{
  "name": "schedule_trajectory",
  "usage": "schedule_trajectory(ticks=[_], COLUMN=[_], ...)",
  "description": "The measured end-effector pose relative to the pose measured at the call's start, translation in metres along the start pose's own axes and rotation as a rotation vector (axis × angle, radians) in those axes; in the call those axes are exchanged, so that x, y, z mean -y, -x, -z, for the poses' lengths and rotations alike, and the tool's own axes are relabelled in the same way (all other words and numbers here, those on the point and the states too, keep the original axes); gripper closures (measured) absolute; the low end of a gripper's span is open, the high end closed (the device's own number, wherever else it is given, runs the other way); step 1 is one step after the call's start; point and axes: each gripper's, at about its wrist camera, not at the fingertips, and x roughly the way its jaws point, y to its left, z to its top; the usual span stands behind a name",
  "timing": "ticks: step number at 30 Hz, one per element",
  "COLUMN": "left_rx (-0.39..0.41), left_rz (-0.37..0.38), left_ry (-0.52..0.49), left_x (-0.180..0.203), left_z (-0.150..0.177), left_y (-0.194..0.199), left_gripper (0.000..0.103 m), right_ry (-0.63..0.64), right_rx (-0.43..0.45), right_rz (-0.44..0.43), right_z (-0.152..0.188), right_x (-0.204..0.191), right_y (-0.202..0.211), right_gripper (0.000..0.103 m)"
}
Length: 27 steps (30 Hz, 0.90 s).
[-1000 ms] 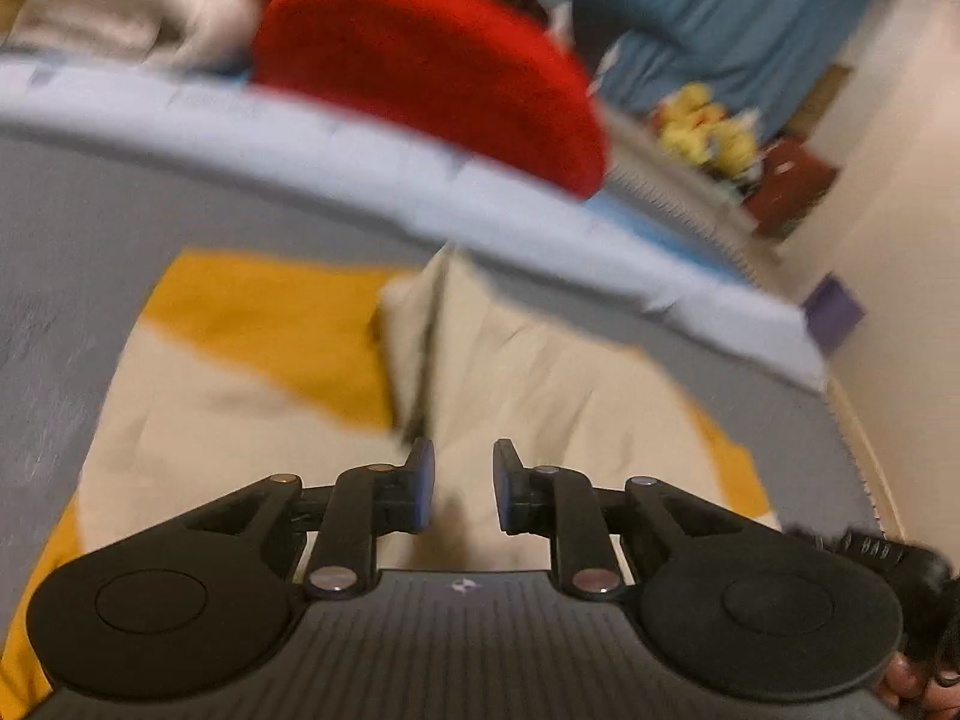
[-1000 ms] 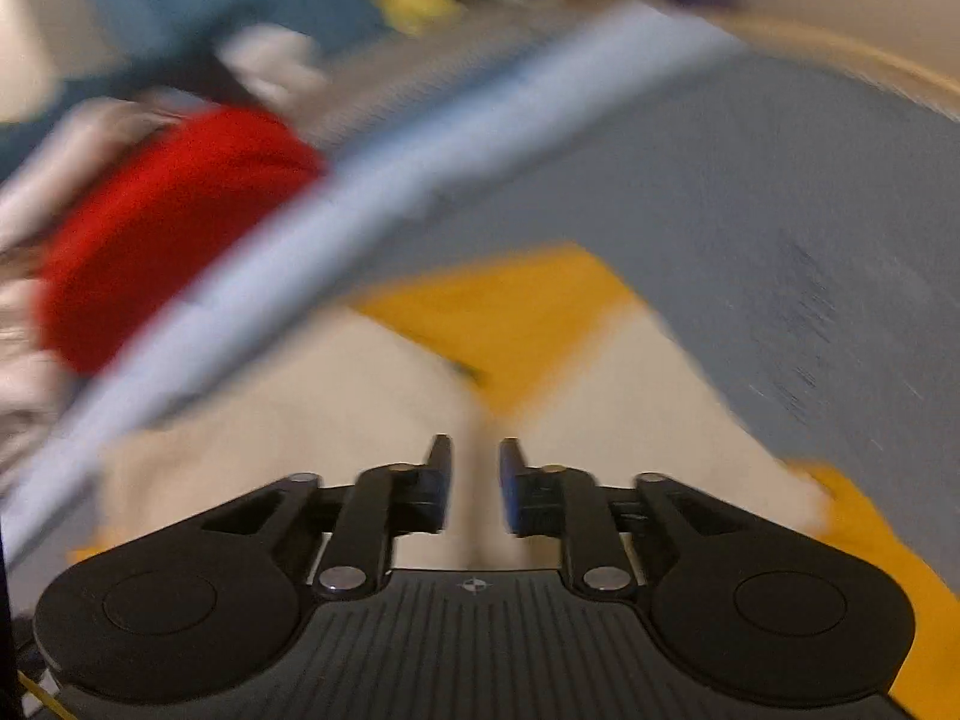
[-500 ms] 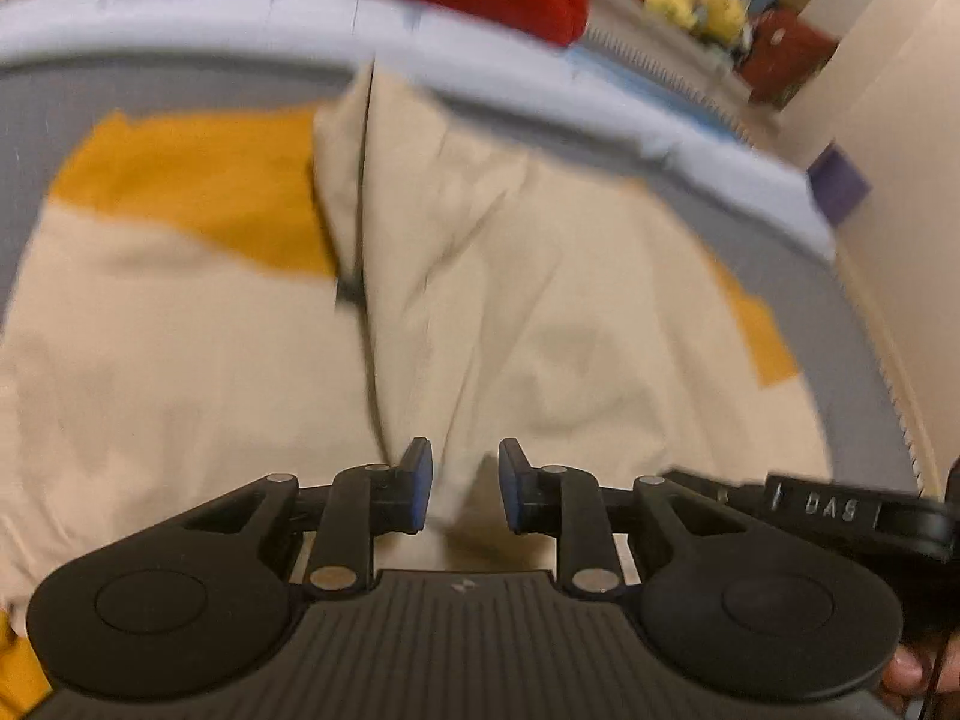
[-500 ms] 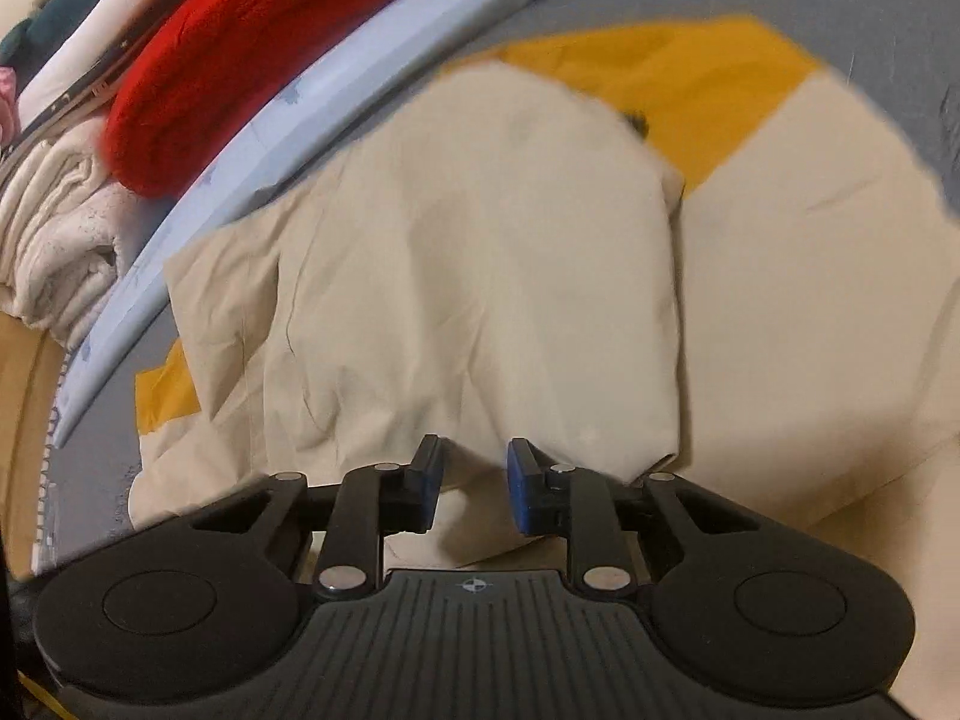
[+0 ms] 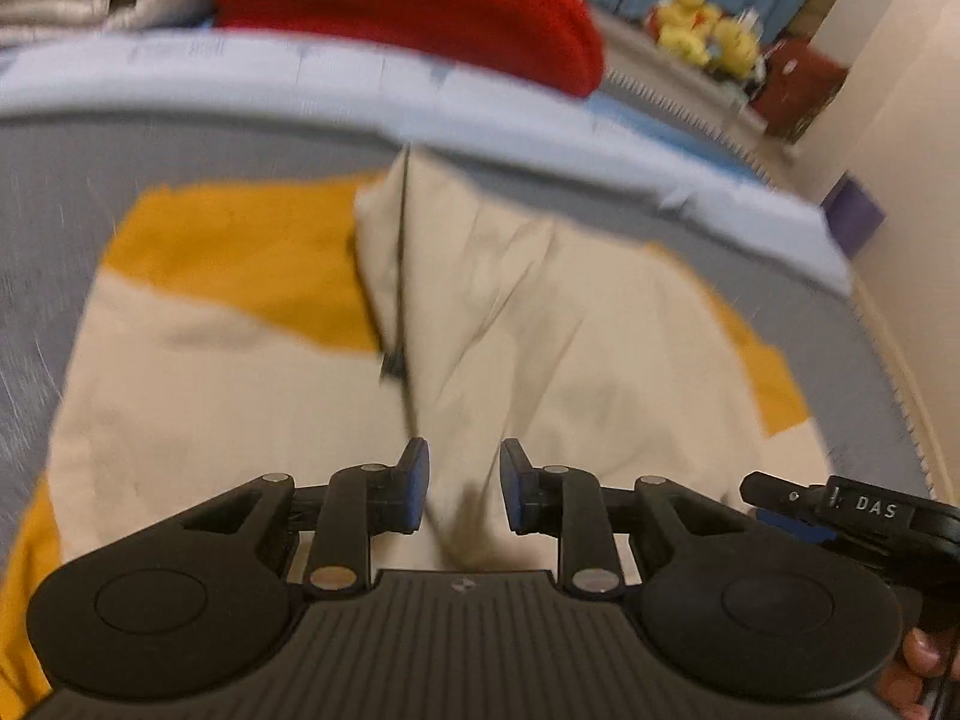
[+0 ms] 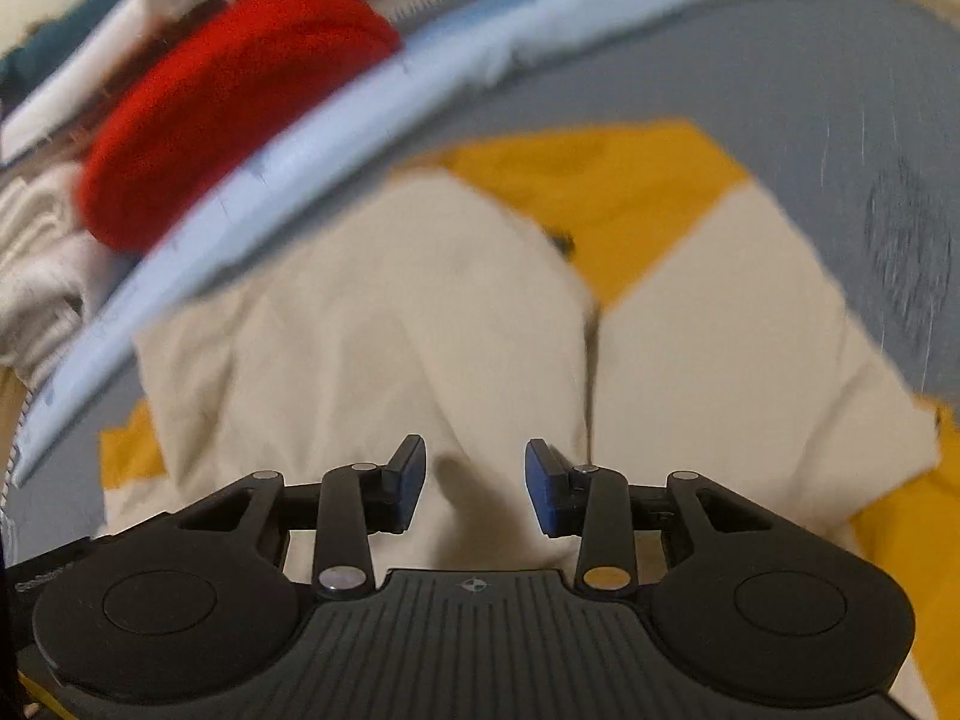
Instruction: Fold large clothes
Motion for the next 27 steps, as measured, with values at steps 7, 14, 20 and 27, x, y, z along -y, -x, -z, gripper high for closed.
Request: schedule_trajectory(ticks=[7, 14, 20, 27], left_rx=[0.157, 0.327, 0.408, 0.516], left_rz=[0.015, 0.014, 0.005, 0.009], left_ry=[-0.119, -0.173, -0.226, -0.265], left_x=[0.016, 0.022, 0.041, 0.068], left_z=[-0.011, 0.031, 0.091, 0.130], left_y=[0.083, 0.229, 0.366, 0.504], left_gripper=[0.075, 0.074, 0.074, 0.067], right_ry=[0.099, 0.227, 0.282, 0.347], right_rx=[0.215, 0.455, 0.598, 0.752], right_rz=[-0.124, -0.250, -0.273, -0.293], right_z=[-0.015, 0.011, 0.063, 0.106], right_x=[-0.028, -0.035, -0.005, 0.022], right_y=[0.076, 0.225, 0.371, 0.517], right_gripper=[0.064, 0.062, 0.059, 0.053])
